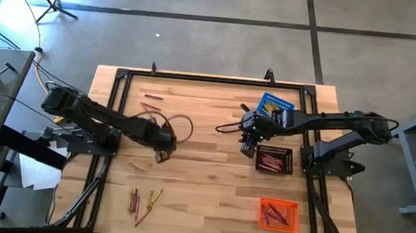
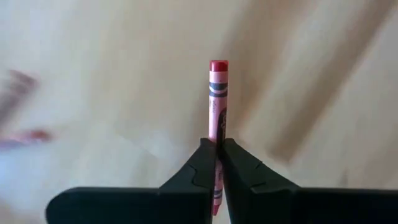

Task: Sort crayons
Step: Put the red crayon into the black bin

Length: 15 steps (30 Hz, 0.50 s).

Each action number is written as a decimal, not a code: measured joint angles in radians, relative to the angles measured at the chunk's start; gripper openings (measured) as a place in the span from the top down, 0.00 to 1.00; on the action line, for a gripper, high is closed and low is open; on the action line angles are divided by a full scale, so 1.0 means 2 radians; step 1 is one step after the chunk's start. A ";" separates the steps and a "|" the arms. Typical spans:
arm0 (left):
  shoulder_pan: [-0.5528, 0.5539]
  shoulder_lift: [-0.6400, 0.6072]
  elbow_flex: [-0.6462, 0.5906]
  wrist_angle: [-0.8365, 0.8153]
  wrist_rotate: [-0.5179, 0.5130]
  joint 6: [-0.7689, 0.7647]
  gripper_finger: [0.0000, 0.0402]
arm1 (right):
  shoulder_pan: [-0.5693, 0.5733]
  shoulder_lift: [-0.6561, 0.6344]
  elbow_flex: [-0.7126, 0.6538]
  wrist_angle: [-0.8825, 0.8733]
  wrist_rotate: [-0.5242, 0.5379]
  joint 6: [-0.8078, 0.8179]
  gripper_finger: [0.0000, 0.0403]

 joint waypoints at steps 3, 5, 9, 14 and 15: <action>0.012 -0.029 0.008 0.029 -0.056 0.000 0.98 | 0.000 -0.001 0.019 -0.004 0.027 -0.006 0.74; 0.019 -0.050 0.013 0.069 -0.098 0.000 0.99 | 0.000 -0.002 0.025 0.018 0.060 -0.011 0.74; 0.032 -0.086 0.014 0.168 -0.175 0.025 1.00 | -0.009 -0.003 0.019 0.122 0.109 -0.031 0.74; 0.033 -0.098 0.014 0.301 -0.220 0.098 1.00 | -0.027 -0.002 -0.010 0.288 0.099 -0.056 0.74; 0.032 -0.098 0.014 0.325 -0.220 0.116 1.00 | -0.029 -0.002 -0.017 0.320 0.092 -0.062 0.74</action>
